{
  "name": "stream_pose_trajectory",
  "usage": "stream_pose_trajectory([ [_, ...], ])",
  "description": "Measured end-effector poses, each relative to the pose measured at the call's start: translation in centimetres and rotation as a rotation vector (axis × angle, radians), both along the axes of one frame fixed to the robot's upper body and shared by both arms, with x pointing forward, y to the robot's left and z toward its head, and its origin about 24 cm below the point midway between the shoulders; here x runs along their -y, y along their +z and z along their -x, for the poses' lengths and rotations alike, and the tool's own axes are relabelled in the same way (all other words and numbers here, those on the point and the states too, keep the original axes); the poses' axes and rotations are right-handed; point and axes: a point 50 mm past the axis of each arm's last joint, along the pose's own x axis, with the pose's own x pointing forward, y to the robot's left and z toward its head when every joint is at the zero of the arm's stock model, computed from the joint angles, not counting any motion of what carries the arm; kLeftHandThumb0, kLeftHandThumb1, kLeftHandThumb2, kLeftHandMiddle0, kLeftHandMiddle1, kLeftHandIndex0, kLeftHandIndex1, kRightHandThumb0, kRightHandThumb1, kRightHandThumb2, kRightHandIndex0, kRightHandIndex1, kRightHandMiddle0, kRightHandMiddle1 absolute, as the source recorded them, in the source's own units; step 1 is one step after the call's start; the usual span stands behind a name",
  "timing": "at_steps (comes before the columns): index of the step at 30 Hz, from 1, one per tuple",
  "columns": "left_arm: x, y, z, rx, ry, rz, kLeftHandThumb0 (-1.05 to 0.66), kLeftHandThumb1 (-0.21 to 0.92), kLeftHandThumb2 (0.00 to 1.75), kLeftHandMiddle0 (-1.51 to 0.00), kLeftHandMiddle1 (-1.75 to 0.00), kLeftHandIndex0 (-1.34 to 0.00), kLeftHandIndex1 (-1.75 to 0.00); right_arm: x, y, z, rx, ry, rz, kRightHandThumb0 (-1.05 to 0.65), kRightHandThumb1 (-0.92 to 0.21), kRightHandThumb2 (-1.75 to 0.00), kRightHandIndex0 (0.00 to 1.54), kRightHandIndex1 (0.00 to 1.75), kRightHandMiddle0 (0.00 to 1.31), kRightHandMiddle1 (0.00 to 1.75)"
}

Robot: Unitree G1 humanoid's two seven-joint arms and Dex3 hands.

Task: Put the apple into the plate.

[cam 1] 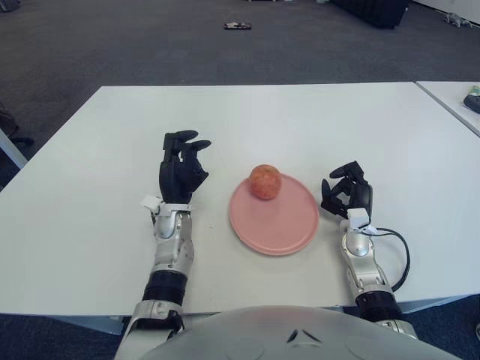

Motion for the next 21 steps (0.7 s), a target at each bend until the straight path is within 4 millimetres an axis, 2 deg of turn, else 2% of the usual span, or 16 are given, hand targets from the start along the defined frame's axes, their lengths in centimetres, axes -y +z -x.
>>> stream_pose_trajectory([
  [4, -0.2, -1.3, 0.2, -0.092, 0.067, 0.033, -0.43, 0.56, 1.03, -0.6, -1.74, -0.42, -1.75, 0.0, 0.0, 0.0, 0.0, 0.0, 0.0, -0.42, -0.5, -1.09, 0.85, 1.75, 0.47, 1.75],
  [10, -1.0, -2.1, 0.3, -0.17, 0.144, 0.048, -0.43, 0.5, 1.09, -0.83, -1.75, -0.46, -1.75, 0.0, 0.1, 0.0, 0.001, -0.001, 0.001, -0.42, -0.5, -1.1, 0.85, 1.75, 0.47, 1.75],
  [21, -2.0, -3.3, -0.1, -0.244, 0.145, -0.001, -0.45, 0.42, 1.2, -1.07, -1.75, -0.53, -1.75, 0.2, 0.0, 0.0, -0.005, -0.006, 0.005, -0.42, -0.5, -1.09, 0.87, 1.75, 0.47, 1.75],
])
